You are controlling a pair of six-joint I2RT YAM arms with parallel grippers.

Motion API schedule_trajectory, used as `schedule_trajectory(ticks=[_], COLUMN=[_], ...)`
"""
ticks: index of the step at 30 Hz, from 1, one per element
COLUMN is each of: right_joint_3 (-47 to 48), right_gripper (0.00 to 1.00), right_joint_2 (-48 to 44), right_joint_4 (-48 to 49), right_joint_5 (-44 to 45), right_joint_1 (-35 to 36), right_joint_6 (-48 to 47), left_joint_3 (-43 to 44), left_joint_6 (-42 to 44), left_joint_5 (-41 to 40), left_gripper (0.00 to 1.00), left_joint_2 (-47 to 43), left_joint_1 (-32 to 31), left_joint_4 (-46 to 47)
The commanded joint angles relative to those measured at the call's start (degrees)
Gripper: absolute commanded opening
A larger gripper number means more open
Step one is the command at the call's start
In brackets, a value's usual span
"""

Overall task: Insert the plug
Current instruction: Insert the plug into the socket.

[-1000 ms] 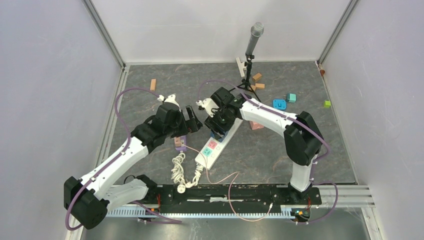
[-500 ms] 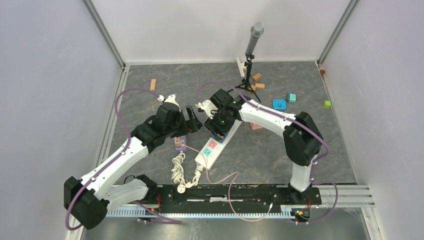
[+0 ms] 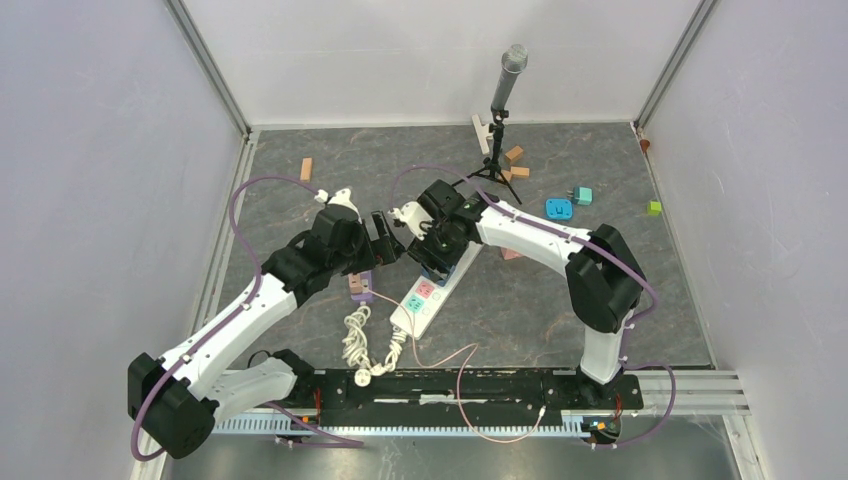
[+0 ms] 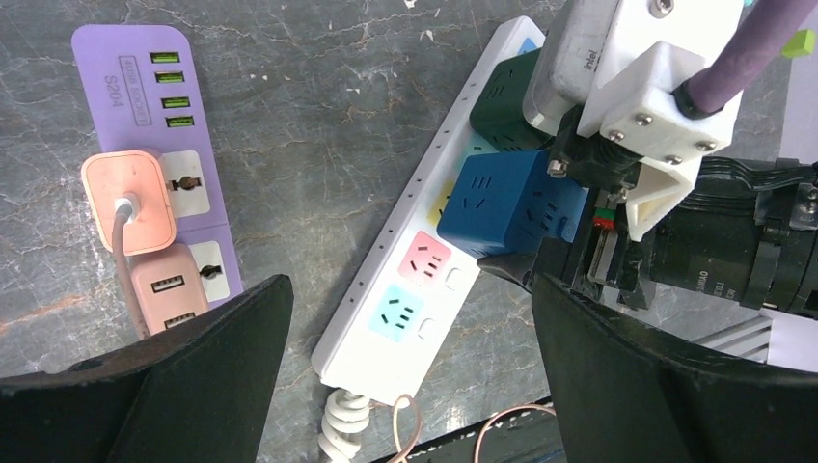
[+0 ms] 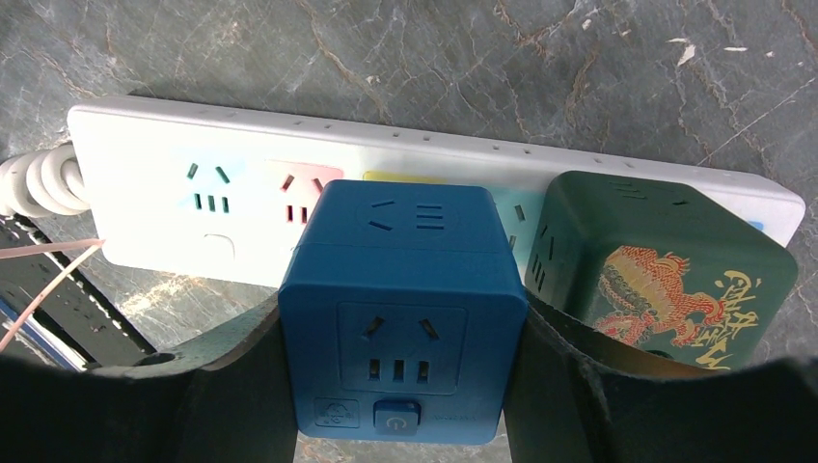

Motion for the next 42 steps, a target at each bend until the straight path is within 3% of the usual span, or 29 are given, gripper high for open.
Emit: schedule_trajectory(ticks=[1,9,20,27,42], right_joint_3=[-0.3,-0.3,3.9,3.4,0.0], right_gripper=[0.00,0.00,0.00,0.00,0.00], right_joint_2=[2.2,2.7,0.7,-0.3,0.4], right_joint_4=[-0.4,-1.7,-2.3,-1.8,2.1], right_joint_5=[3.1,4.7,-1.5,-11.2,-14.7], right_joint_1=[0.9,1.8,-2.1,-6.6,-8.0], right_joint_6=[-2.2,-2.9,2.0,2.3,4.1], left_joint_3=[-0.1,-0.2,-0.5,-0.5,-0.3], left_joint_6=[0.0,0.1,0.0,0.1,0.1], left_joint_5=[-0.8,-1.1,-2.0,-1.0,1.4], left_gripper=[1.00,1.00,1.00,1.00,1.00], left_joint_2=[-0.6,-0.6,-1.7,-1.6,-0.4], left_joint_1=[0.3,0.3,0.3,0.3,0.3], left_joint_4=[2.8,2.9,2.6,2.6,3.7])
